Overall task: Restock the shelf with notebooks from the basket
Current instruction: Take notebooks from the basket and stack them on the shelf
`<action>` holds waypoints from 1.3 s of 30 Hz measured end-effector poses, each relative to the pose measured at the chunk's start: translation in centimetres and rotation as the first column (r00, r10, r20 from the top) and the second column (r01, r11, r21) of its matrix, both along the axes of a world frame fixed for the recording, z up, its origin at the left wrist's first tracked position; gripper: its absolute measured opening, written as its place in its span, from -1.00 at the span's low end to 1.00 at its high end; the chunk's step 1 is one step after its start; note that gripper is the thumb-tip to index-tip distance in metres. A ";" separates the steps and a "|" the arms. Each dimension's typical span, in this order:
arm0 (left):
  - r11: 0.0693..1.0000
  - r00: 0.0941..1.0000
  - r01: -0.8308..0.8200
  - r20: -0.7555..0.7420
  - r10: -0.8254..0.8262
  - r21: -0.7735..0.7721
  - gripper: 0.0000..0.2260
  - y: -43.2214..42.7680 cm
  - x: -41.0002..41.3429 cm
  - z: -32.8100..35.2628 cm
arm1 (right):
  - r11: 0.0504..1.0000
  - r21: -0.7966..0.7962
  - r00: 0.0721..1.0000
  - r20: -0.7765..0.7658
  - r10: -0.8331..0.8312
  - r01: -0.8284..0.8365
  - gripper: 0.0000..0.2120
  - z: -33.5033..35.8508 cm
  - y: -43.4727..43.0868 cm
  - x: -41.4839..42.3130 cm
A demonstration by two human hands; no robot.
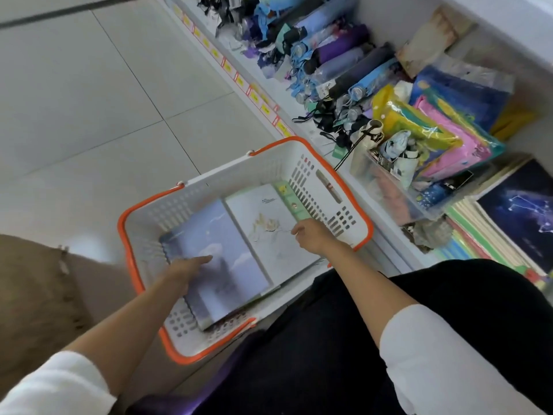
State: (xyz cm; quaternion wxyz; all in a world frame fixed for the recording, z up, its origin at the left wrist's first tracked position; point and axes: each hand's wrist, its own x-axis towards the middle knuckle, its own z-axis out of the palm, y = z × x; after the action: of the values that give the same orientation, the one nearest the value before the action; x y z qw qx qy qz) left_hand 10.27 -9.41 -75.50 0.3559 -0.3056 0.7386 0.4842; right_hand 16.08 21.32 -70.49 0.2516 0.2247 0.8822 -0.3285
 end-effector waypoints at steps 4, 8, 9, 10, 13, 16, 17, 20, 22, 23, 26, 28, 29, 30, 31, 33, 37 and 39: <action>0.984 0.985 -0.163 0.070 0.158 0.075 -0.34 0.0 -1.2 -1.1 | 0.996 -0.039 0.994 0.070 -0.078 0.081 -0.68 -1.2 1.2 0.2; 0.990 0.991 -0.132 0.043 0.130 0.042 -0.75 1.9 -1.9 -1.7 | 0.977 -0.119 0.979 0.124 -0.162 0.177 -0.61 -2.2 1.2 0.8; 0.990 0.990 -0.143 -0.004 0.143 0.011 -0.77 2.5 -2.0 -1.6 | 0.972 -0.134 0.974 0.142 -0.174 0.193 -0.56 -2.4 1.1 0.9; 0.988 0.987 -0.156 -0.036 0.155 -0.023 -0.70 2.8 -2.3 -1.8 | 0.967 -0.146 0.970 0.155 -0.186 0.208 -0.53 -2.6 1.1 1.1; 0.963 0.969 -0.245 -0.036 0.243 -0.116 -0.34 3.5 -2.8 -1.8 | 0.954 -0.182 0.961 0.184 -0.205 0.238 -0.47 -3.1 1.0 0.9; 0.957 0.970 -0.240 0.001 0.243 -0.166 -0.29 3.9 -2.5 -1.6 | 0.921 -0.232 0.942 0.201 -0.269 0.313 -0.46 -3.4 0.7 0.6; 0.962 0.974 -0.220 0.022 0.226 -0.162 -0.31 4.0 -2.4 -1.8 | 0.910 -0.249 0.935 0.211 -0.284 0.333 -0.44 -3.6 0.7 0.5; 0.975 0.977 -0.210 0.028 0.213 -0.068 -0.58 3.5 -2.1 -1.6 | 0.881 -0.281 0.915 0.251 -0.315 0.380 -0.39 -4.2 0.7 0.5; 0.984 0.984 -0.172 0.047 0.170 0.041 -0.76 3.8 -2.0 -1.2 | 0.861 -0.284 0.896 0.278 -0.346 0.421 -0.34 -4.7 0.8 0.3; 0.984 0.988 -0.152 0.048 0.148 0.090 -0.75 4.1 -2.1 -0.9 | 0.846 -0.287 0.882 0.296 -0.367 0.449 -0.32 -4.9 0.8 0.1; 0.984 0.995 -0.091 0.056 0.083 0.156 -0.68 6.0 -2.4 -0.4 | 0.791 -0.327 0.846 0.339 -0.412 0.517 -0.34 -5.0 1.2 -0.2; 0.989 0.996 -0.068 0.058 0.061 0.134 -0.62 7.3 -2.4 -0.3 | 0.778 -0.328 0.836 0.338 -0.432 0.535 -0.39 -5.0 1.2 -0.2; 0.992 0.997 -0.061 0.053 0.055 0.110 -0.58 7.7 -2.3 -0.5 | 0.776 -0.329 0.836 0.326 -0.441 0.538 -0.39 -5.0 1.2 -0.1; 0.995 0.997 -0.061 0.046 0.058 0.084 -0.56 8.0 -2.2 -0.8 | 0.776 -0.323 0.835 0.312 -0.453 0.542 -0.40 -5.0 1.2 0.0; 0.996 0.997 -0.068 0.045 0.065 0.066 -0.57 8.1 -2.1 -0.9 | 0.774 -0.324 0.836 0.288 -0.467 0.544 -0.44 -5.0 1.1 0.1; 0.995 0.996 -0.084 0.034 0.082 0.052 -0.59 8.2 -2.0 -1.3 | 0.808 -0.289 0.856 0.234 -0.460 0.513 -0.57 -5.1 1.1 0.2; 0.999 0.999 -0.047 -0.021 0.048 0.021 -0.53 8.6 -1.7 -1.0 | 0.916 -0.195 0.927 0.208 -0.312 0.352 -0.66 -3.7 0.5 0.7; 0.999 0.998 -0.054 -0.030 0.054 -0.005 -0.51 8.7 -1.5 -0.5 | 0.940 -0.222 0.948 0.244 -0.205 0.260 -0.48 -3.2 0.1 1.0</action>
State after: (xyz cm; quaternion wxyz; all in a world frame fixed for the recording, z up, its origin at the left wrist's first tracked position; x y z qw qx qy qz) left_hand 8.72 -0.73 -75.98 0.3309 -0.3190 0.7366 0.4962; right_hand 17.07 21.41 -73.74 0.3319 0.3287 0.7678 -0.4385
